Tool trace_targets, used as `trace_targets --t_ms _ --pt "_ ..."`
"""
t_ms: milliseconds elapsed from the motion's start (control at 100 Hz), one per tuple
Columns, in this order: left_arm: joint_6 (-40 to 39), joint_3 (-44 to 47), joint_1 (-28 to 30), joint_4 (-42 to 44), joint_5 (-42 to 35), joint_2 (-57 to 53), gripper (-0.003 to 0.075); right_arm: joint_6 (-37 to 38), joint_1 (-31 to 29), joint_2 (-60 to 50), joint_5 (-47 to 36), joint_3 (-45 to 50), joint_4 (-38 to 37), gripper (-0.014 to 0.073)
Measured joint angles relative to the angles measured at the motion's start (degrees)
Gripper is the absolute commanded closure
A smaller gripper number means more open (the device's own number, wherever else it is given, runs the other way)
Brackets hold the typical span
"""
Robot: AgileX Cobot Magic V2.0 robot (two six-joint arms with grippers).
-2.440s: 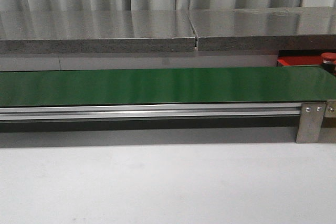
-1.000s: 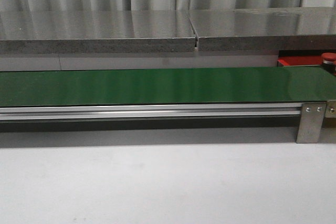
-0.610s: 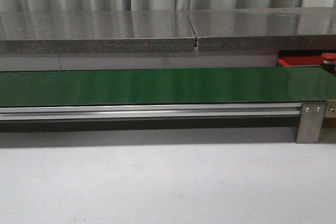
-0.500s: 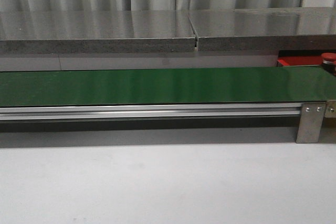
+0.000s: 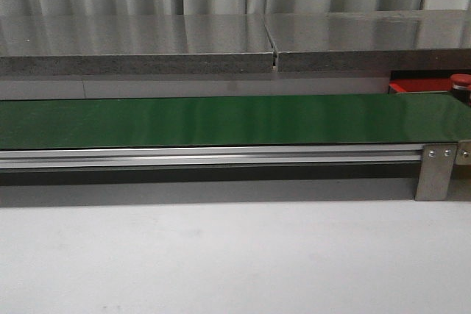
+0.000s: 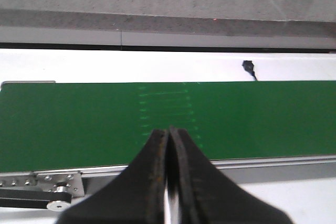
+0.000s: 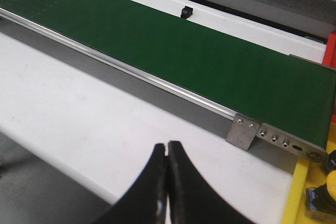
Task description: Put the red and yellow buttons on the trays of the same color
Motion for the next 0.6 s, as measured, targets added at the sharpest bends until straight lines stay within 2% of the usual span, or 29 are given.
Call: trace_targets --t_ms 180,250,350,500,540,600 --pt "-0.46 -6.87 7.58 -1.61 1.58 11.46 0.0734 0.00 0.00 0.00 0.00 0.00 0.00 0.0662" --pt "-0.46 -8.96 10.71 -1.84 1.86 15.69 0.0694 0.00 0.00 0.00 0.00 0.00 0.00 0.0662" --pt "-0.46 -11.43 14.33 -1.72 2.00 21.03 0.0561 0.00 0.00 0.00 0.00 0.00 0.00 0.0662" --pt "-0.36 -15.31 18.71 -0.24 3.46 27.46 0.0251 0.00 0.00 0.00 0.00 0.00 0.00 0.0662" --pt "-0.36 -16.39 19.88 -0.14 4.00 29.04 0.0202 -0.04 0.00 0.00 0.00 0.00 0.00 0.0662" --pt "-0.36 -17.82 21.51 0.01 4.78 30.90 0.0182 -0.04 0.00 0.00 0.00 0.00 0.00 0.0662"
